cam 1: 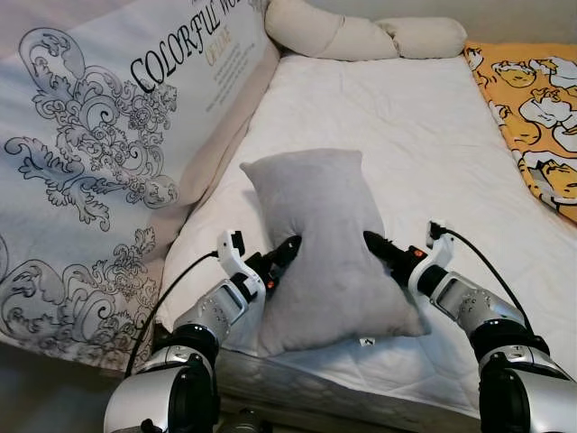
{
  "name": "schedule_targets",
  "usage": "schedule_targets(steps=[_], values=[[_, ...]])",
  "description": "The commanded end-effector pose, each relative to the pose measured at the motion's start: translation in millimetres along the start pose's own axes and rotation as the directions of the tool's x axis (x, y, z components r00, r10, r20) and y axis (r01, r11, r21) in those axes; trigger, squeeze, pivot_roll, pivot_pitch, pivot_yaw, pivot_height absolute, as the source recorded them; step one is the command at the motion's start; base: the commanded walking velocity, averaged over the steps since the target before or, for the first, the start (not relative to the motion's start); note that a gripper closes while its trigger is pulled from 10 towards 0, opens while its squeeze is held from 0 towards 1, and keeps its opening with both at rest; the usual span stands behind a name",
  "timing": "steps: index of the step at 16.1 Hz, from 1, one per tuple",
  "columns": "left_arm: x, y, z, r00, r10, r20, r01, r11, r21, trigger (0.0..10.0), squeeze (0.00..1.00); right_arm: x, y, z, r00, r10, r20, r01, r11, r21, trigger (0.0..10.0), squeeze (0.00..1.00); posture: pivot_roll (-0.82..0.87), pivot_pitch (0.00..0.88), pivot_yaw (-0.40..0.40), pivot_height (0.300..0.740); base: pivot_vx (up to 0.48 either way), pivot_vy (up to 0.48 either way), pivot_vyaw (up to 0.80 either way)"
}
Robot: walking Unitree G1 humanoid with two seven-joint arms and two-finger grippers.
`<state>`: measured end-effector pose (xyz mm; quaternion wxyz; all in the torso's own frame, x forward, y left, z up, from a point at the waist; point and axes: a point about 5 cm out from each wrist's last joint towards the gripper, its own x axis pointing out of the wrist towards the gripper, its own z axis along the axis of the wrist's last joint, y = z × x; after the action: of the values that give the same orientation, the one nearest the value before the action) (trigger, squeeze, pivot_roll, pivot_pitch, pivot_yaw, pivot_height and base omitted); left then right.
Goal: Clean up the room
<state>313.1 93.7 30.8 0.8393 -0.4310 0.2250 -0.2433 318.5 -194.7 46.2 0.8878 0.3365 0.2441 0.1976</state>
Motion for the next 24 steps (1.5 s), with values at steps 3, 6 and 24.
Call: schedule_targets(steps=[3, 6, 24], values=[[8.9, -13.4, -20.0, 0.985, -0.061, -0.161, 0.085, 0.985, 0.148, 0.0, 0.0, 8.5, 10.2, -21.5, 0.994, 0.091, -0.066, -0.094, 0.995, -0.042, 0.0, 0.0, 0.02, 0.0, 0.077, 0.74, 0.0, 0.0, 0.0], [8.0, -7.5, -15.8, 0.983, 0.041, -0.18, 0.018, 0.948, 0.316, 0.0, 0.0, 11.3, 12.6, -22.6, 0.994, 0.097, -0.055, -0.099, 0.994, -0.036, 0.0, 0.0, 0.03, 0.0, 0.085, 0.74, 0.0, 0.0, 0.0], [21.4, -56.8, 65.7, 0.994, -0.005, 0.105, -0.067, 0.748, 0.66, 0.0, 0.0, 35.3, 83.5, 11.9, 0.944, 0.064, 0.325, 0.003, 0.979, -0.202, 0.0, 0.0, 0.04, 0.0, 0.104, 0.74, 0.0, 0.0, 0.0]])
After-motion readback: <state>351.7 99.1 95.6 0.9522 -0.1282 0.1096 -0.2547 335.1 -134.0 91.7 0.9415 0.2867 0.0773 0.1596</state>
